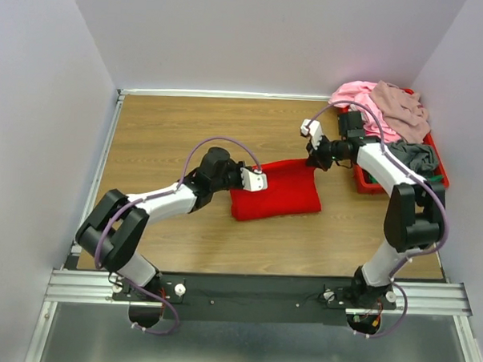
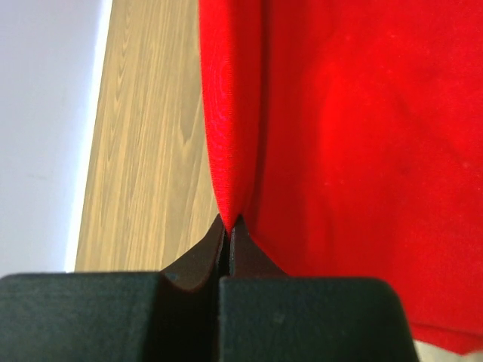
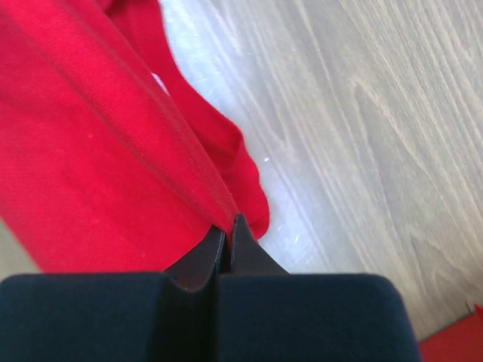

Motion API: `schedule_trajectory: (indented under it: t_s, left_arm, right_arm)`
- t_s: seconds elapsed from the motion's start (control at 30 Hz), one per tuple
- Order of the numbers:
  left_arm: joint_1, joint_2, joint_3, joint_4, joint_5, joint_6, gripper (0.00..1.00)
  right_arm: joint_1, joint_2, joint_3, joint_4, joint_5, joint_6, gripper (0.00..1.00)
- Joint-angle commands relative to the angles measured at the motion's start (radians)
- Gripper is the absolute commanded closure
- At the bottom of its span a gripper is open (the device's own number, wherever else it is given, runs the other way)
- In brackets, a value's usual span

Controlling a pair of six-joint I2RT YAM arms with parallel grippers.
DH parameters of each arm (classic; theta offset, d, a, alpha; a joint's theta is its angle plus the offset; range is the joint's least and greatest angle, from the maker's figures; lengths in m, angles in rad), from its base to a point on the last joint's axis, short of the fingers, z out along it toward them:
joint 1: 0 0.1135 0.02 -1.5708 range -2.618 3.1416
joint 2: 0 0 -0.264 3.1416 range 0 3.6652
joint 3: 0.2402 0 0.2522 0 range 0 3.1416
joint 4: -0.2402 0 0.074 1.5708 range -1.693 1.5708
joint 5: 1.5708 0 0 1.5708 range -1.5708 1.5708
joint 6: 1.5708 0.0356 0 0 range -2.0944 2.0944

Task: Fold and stack the t-shirts
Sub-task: Fold the tshirt

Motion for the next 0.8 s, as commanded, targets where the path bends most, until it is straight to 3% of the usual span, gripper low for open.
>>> schedule_trajectory:
  t_s: [0.0, 0.47, 0.57, 0.63, 0.67, 0.7, 0.77]
  left_arm:
    - [0.021, 0.036, 0.029, 0.021, -0.104, 0.009, 1.0]
    - [0.023, 0.132, 0.04, 0.003, -0.13, -0.027, 1.0]
    - [0.023, 0.154, 0.063, -0.005, -0.139, -0.046, 1.0]
    - [0.021, 0.163, 0.077, -0.009, -0.171, -0.076, 1.0]
    - [0.021, 0.172, 0.092, -0.002, -0.231, -0.095, 0.9]
    - [0.021, 0.174, 0.101, 0.006, -0.231, -0.121, 0.78]
    - [0.023, 0.175, 0.13, 0.02, -0.384, -0.232, 0.54]
  right_arm:
    - [-0.016, 0.075, 0.059, 0.114, 0.096, 0.054, 1.0]
    - [-0.016, 0.232, 0.121, 0.155, 0.155, 0.129, 0.97]
    - [-0.016, 0.227, 0.117, 0.158, 0.172, 0.136, 0.9]
    - [-0.018, 0.227, 0.121, 0.168, 0.192, 0.155, 0.67]
    - [-0.015, 0.235, 0.135, 0.177, 0.221, 0.184, 0.58]
    - [-0.016, 0.233, 0.143, 0.177, 0.221, 0.201, 0.54]
    - [-0.016, 0.229, 0.154, 0.217, 0.281, 0.268, 0.46]
